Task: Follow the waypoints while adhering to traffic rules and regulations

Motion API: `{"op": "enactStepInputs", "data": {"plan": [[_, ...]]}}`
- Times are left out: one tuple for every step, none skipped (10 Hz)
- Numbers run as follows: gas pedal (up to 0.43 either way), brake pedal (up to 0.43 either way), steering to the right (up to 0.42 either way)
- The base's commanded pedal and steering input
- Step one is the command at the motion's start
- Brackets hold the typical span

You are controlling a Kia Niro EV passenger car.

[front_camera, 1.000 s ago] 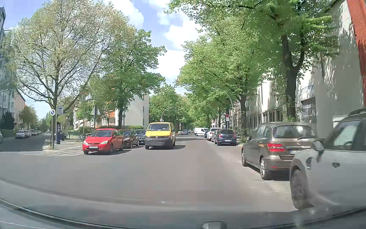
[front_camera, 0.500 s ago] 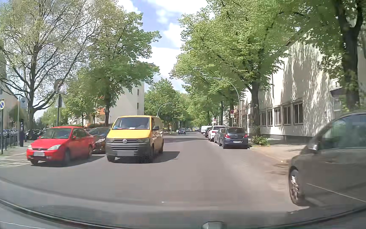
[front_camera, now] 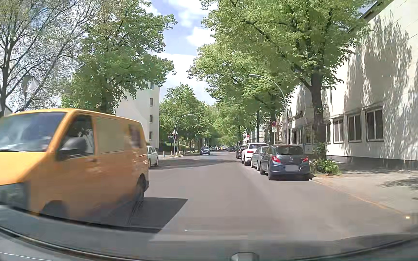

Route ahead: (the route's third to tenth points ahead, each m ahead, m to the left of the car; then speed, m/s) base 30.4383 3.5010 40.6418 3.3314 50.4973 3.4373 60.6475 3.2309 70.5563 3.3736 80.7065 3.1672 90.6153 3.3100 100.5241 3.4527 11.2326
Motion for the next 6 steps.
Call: {"op": "enactStepInputs", "data": {"plan": [[0.047, 0.018, -0.004], [0.047, 0.018, -0.006], [0.047, 0.018, -0.006], [0.047, 0.018, -0.006], [0.047, 0.018, -0.006], [0.047, 0.018, -0.005]]}}
